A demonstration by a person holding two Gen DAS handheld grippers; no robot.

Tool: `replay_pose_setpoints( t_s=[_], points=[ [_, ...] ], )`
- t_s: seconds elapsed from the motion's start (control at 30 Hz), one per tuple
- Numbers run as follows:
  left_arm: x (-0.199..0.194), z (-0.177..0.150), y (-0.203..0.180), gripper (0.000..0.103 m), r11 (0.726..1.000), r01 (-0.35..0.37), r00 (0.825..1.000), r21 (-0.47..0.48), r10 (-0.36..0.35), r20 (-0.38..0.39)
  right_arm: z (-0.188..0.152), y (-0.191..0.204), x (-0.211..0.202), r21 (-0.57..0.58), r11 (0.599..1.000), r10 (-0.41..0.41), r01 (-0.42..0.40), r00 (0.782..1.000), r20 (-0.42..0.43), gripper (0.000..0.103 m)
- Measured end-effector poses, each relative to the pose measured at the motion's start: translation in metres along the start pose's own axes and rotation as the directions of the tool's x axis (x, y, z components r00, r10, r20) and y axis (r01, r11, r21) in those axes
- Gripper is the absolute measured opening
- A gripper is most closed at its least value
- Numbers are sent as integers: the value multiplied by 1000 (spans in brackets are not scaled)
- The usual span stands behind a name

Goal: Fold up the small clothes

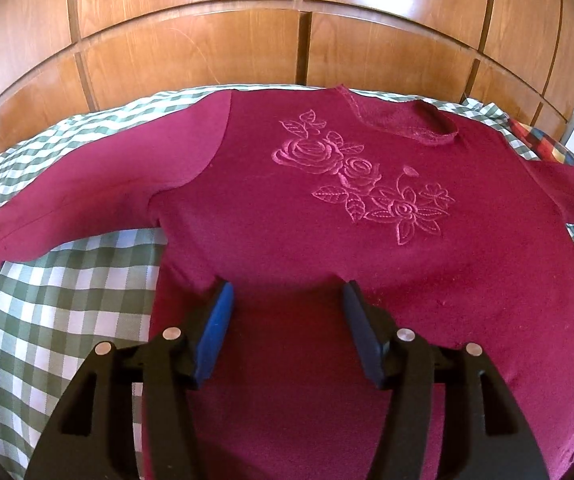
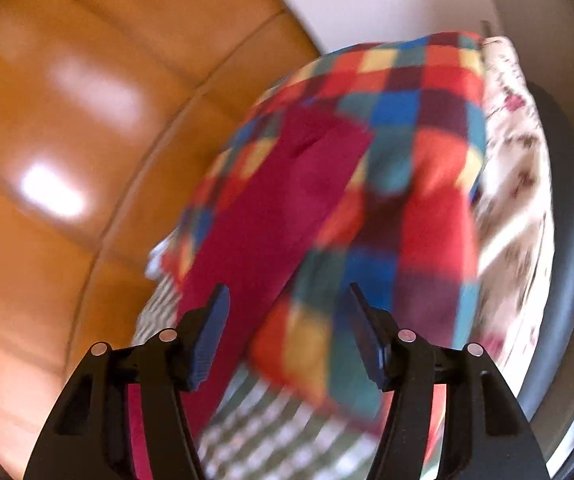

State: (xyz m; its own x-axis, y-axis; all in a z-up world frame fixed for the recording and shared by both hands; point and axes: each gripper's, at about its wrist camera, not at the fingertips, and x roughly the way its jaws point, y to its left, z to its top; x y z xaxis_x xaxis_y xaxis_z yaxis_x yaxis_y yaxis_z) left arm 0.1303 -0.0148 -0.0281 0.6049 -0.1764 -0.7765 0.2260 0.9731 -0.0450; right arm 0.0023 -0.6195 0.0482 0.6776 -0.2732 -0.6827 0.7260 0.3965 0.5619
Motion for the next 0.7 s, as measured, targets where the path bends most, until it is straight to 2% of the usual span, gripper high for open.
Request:
replay_pose_setpoints(
  t_s=[0.07,0.1,0.17,0.23,0.27,0.33,0.4,0.5,0.63,0.7],
  points=[
    [1,1,-1,58,1000,-2,1000,2,2,-2,11,5,17,-22,1000,5,-6,1000,-17,60],
    [1,1,-2,59,1000,-5,1000,4,5,-2,15,11,28,-63,997,-34,32,999,-24,60],
    [1,1,-2,59,1000,-9,1000,6,9,-3,17,20,41,-121,988,-96,91,995,-34,43],
    [1,1,-3,59,1000,-8,1000,12,8,-15,19,34,42,-175,974,-145,141,989,-8,14],
    [1,1,-3,59,1000,-8,1000,12,8,-15,18,44,39,-202,968,-147,146,989,8,8],
    [1,1,-3,60,1000,-7,1000,12,7,-15,14,73,28,-281,949,-133,140,990,47,8],
    [1,2,-3,60,1000,-7,1000,12,7,-14,8,100,17,-354,930,-78,94,995,61,7],
    [1,2,-3,60,1000,-4,1000,9,4,-15,-20,158,-2,-465,884,66,-47,998,25,7],
    [1,3,-2,61,1000,7,1000,3,-6,-14,-76,222,-11,-569,792,209,-220,974,-87,7],
    [1,3,-1,61,1000,10,1000,1,-10,-13,-119,256,-9,-612,728,260,-309,950,-171,7]
  ],
)
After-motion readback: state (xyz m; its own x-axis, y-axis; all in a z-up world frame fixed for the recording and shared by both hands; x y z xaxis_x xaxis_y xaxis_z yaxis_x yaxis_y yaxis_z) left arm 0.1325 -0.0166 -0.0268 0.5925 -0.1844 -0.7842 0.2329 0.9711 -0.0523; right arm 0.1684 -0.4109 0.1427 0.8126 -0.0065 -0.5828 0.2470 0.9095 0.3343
